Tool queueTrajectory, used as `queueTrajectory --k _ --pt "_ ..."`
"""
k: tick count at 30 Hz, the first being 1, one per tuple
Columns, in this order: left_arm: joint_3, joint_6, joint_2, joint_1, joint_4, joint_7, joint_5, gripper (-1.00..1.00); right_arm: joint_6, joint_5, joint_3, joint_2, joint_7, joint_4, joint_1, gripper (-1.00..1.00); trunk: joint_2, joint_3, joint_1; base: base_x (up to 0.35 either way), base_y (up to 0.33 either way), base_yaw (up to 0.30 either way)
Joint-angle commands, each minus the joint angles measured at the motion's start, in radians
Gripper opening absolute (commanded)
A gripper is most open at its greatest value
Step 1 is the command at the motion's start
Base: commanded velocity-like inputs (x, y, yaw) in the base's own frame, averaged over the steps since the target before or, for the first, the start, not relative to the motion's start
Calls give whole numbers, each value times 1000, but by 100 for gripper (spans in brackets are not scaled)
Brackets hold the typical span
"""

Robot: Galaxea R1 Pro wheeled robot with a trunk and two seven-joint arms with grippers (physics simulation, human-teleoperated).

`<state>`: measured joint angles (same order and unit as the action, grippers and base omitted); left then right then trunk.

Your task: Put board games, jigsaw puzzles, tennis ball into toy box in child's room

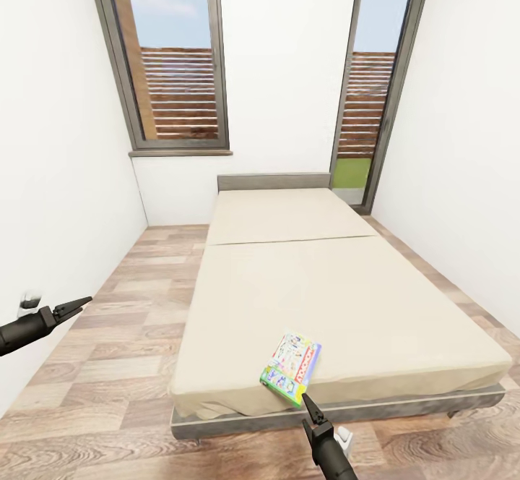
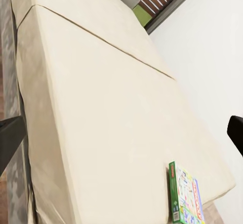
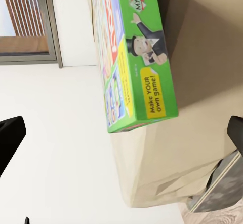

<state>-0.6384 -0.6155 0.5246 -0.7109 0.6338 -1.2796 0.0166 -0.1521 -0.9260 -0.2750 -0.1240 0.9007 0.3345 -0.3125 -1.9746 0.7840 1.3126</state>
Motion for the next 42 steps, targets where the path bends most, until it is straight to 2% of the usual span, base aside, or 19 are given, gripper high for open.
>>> queueTrajectory --k 1,42 --pt "-1 -10 0 -1 0 -3 1 100 -10 -10 -1 0 3 0 0 100 0 1 0 6 2 0" --pt "-1 -10 0 -1 0 -3 1 100 -10 -10 -1 0 3 0 0 100 0 1 0 62 12 0"
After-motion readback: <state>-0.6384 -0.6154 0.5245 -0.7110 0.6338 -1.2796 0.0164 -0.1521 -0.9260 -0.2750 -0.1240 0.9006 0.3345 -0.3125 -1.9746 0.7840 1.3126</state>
